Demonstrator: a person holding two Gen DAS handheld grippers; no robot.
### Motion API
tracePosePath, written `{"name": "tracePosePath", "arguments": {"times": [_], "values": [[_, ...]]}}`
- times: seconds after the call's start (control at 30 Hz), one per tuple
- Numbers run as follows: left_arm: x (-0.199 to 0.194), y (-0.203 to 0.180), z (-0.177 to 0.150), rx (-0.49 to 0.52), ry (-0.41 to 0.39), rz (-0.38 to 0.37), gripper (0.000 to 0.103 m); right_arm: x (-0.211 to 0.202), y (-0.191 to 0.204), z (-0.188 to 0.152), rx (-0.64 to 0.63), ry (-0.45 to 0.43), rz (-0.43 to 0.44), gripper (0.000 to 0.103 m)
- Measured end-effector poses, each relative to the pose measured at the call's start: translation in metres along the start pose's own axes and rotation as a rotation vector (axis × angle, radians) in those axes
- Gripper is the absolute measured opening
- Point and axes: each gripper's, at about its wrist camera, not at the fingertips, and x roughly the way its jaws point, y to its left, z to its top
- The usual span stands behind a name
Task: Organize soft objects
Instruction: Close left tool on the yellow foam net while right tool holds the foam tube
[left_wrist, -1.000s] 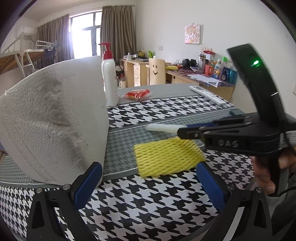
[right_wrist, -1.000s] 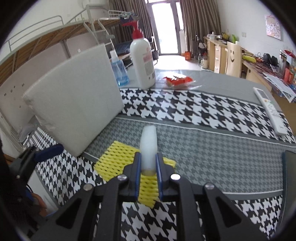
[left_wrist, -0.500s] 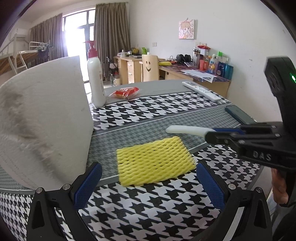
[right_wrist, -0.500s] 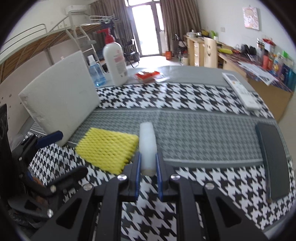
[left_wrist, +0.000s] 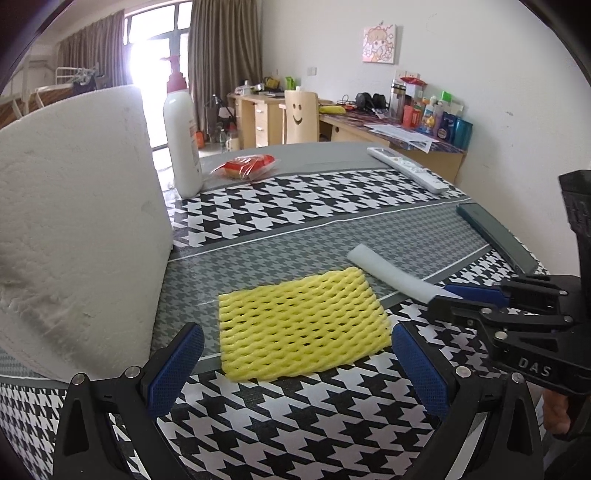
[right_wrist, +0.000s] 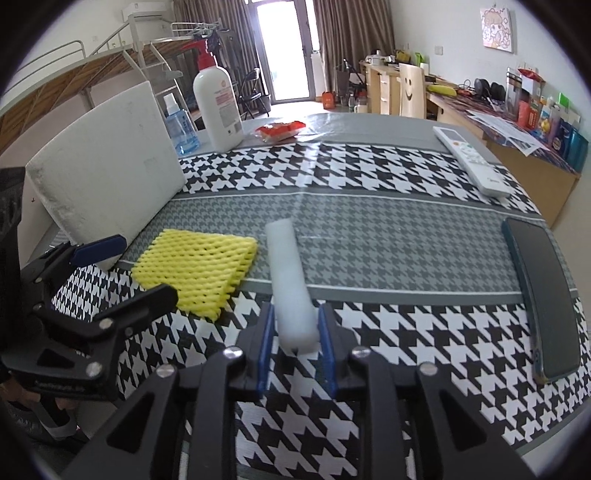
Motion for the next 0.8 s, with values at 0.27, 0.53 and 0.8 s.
{"name": "tracePosePath", "arguments": {"times": [0.27, 0.53, 0.8], "values": [[0.018, 0.007, 0.002, -0.036, 0.066, 0.018, 0.1, -0.005, 0.0, 0.002, -0.001, -0.031, 0.019, 0.058], [0.029, 0.009, 0.002, -0.043, 0.125, -0.002, 0.09, -0.001, -0.002, 0.001, 0.013, -0.022, 0.022, 0.058], [0.027, 0.005, 0.002, -0.027, 0.115, -0.028, 0.074, 0.001, -0.003, -0.002, 0.023, -0.012, 0.024, 0.066]]}}
